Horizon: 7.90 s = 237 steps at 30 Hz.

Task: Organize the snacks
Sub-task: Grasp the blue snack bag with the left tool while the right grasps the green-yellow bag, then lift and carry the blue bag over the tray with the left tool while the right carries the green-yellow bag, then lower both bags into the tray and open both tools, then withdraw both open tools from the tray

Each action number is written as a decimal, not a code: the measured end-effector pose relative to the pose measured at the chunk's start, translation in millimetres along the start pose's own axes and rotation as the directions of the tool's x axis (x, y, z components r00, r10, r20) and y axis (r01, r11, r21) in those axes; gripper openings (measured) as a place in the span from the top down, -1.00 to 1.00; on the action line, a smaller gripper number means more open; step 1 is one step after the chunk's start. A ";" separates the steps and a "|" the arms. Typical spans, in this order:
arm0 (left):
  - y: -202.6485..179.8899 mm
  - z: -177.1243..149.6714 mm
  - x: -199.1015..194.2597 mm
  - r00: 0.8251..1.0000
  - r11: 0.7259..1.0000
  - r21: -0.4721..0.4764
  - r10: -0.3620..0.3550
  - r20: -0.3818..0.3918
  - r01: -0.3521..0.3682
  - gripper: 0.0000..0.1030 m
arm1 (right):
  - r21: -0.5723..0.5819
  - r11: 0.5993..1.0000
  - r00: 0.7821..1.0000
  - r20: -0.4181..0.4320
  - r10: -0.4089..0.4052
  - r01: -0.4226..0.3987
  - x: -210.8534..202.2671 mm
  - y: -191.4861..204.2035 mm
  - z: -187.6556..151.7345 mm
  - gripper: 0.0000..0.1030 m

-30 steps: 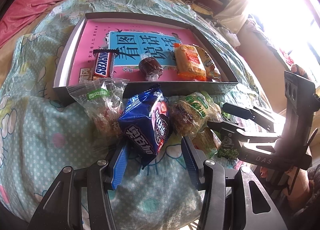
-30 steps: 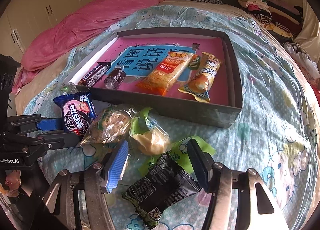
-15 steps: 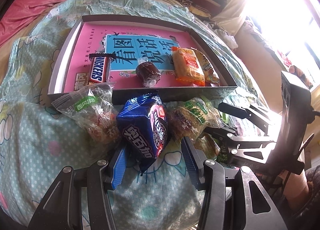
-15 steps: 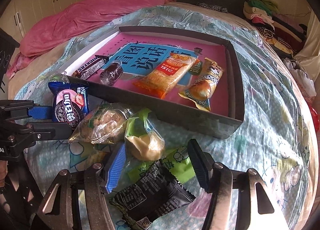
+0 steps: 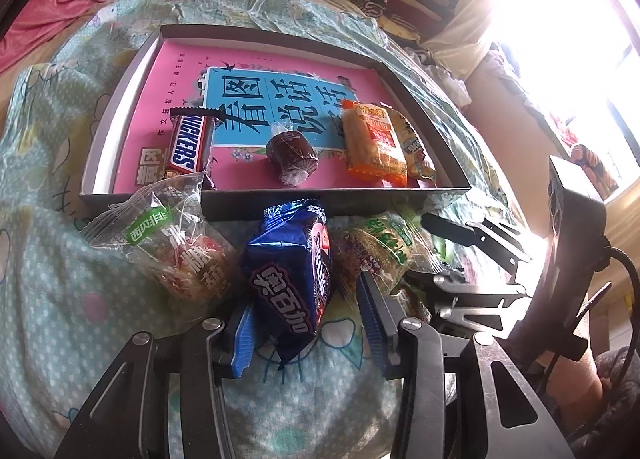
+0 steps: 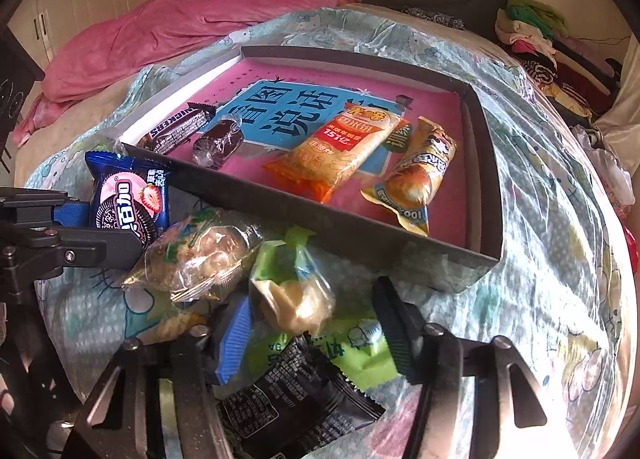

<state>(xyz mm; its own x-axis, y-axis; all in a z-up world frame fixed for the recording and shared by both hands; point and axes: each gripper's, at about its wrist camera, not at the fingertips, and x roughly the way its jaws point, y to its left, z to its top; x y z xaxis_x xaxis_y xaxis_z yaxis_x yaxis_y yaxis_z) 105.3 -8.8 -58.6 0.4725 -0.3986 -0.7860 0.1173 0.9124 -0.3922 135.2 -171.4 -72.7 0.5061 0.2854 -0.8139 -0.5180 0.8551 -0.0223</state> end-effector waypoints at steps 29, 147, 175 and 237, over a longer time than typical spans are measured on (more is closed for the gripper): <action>1.5 6.4 -13.6 0.999 1.000 -0.025 -0.017 0.036 0.018 0.56 | 0.188 0.971 0.979 0.169 0.116 -0.148 -38.5 -32.1 0.4 0.26; 10.5 62.6 -1.4 0.985 0.991 -0.042 0.133 0.110 -0.129 0.56 | 0.174 0.980 0.956 0.291 0.043 -0.097 -12.6 -43.9 46.6 0.24; 9.9 61.9 -1.8 0.986 0.991 -0.050 0.129 0.102 -0.125 0.56 | 0.054 0.997 0.967 0.251 0.041 -0.056 -31.3 -20.9 35.3 0.11; -11.9 67.2 -25.5 0.977 0.989 0.038 0.134 0.168 -0.142 -0.46 | 0.201 0.978 0.954 0.276 -0.118 0.063 -34.7 -59.9 33.0 -0.15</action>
<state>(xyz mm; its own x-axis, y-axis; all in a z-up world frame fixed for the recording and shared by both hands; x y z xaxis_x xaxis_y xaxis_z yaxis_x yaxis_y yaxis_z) 150.6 -3.2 -1.8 0.6240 -0.2513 -0.7399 0.0821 0.9627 -0.2578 171.4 -218.2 -23.9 0.7344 0.2908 -0.6133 -0.3363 0.9408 0.0434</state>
